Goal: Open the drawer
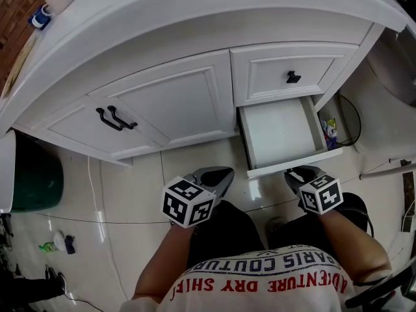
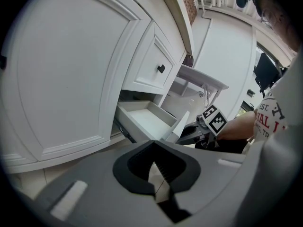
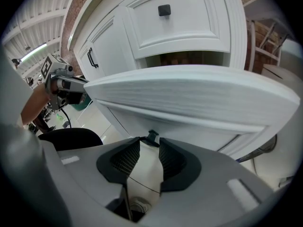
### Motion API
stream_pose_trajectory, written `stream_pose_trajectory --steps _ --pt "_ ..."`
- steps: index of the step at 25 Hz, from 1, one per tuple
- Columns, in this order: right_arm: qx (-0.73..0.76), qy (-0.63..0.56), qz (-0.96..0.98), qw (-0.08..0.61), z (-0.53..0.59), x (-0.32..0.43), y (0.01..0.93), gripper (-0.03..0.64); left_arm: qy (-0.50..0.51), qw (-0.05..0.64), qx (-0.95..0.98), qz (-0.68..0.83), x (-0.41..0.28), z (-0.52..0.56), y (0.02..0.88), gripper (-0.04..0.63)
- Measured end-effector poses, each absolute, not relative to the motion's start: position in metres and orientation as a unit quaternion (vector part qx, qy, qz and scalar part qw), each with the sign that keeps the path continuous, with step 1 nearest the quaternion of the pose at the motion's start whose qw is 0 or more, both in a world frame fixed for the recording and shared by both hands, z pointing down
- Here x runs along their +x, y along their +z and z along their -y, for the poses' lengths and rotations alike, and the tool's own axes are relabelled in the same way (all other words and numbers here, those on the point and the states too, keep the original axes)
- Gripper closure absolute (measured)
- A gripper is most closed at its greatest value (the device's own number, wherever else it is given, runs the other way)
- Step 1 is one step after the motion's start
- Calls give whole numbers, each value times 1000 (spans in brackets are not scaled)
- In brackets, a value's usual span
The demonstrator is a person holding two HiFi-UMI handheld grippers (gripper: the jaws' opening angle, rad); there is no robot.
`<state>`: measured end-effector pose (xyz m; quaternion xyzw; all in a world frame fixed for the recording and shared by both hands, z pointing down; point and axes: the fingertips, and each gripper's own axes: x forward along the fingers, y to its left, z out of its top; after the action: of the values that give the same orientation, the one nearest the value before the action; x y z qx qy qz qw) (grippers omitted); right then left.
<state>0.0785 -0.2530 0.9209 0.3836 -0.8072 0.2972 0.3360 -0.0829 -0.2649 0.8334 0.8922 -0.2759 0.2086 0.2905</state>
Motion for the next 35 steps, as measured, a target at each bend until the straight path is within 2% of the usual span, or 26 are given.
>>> stream_pose_trajectory --steps 9,13,16,18,25,28,31,35 --pt "378 287 808 350 253 76 924 469 205 293 893 273 -82 267 836 609" --pt "348 301 811 362 248 73 921 419 205 295 893 272 -80 266 836 609" --pt "329 301 815 370 244 76 910 420 204 295 892 273 -80 265 835 609" --pt "318 303 822 363 242 76 898 469 202 297 890 279 -81 266 836 609" --pt "258 373 834 314 224 65 852 541 209 346 865 298 -77 258 822 611" --pt "229 375 846 303 220 55 805 558 219 364 855 295 -71 244 786 611" --pt "194 367 865 283 209 44 744 609 232 371 851 290 -67 229 740 611" --pt "156 369 885 238 191 29 665 609 223 370 853 294 -62 219 667 611"
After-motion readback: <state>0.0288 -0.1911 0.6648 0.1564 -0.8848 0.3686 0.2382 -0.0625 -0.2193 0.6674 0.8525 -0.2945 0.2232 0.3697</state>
